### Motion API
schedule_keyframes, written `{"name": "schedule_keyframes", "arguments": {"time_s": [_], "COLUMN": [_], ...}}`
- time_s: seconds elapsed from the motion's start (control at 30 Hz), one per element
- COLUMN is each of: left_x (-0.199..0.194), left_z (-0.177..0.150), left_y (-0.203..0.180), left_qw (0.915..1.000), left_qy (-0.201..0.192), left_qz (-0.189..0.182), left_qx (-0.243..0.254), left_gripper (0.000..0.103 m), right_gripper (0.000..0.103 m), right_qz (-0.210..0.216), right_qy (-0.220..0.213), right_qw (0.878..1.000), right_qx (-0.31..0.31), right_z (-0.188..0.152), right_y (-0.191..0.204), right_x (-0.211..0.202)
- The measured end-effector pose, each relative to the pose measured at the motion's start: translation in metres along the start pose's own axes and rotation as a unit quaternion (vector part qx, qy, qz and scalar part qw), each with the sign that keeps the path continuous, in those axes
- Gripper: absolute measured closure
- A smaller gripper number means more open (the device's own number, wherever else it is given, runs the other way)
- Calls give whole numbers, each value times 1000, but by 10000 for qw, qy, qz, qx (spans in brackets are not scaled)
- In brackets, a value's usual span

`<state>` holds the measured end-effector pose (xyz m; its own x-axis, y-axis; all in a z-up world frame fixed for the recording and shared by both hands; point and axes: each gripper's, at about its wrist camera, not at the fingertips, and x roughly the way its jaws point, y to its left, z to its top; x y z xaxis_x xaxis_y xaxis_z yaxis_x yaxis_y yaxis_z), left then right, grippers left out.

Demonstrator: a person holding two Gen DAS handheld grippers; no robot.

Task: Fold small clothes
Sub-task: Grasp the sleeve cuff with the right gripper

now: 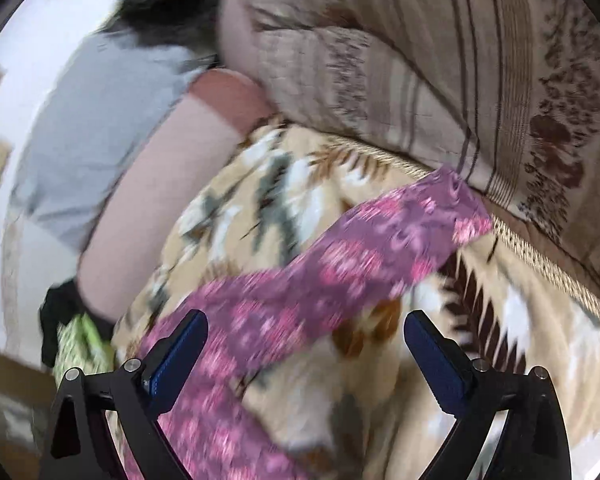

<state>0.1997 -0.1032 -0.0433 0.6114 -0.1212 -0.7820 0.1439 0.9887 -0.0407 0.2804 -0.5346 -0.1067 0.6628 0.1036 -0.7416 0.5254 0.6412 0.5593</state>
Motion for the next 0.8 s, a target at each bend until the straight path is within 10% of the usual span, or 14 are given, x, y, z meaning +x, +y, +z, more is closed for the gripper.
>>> {"name": "schedule_keyframes", "arguments": {"time_s": [0.27,0.8], "left_x": [50,70], "left_z": [2,-16], "left_y": [-27,-22], "left_qw": [9993,9977], "left_qy": [334,636], "left_qz": [-50,-179], "left_qx": [138,-138], "left_gripper": [0,0], "right_gripper": [50,61], "right_qz": [-320,338], "right_qy": [604,143], "right_qw": [9873,9744], "right_qx": [1434,2216], "right_z": [20,18], "right_y": [-105,-131], "right_x": [59,58]}}
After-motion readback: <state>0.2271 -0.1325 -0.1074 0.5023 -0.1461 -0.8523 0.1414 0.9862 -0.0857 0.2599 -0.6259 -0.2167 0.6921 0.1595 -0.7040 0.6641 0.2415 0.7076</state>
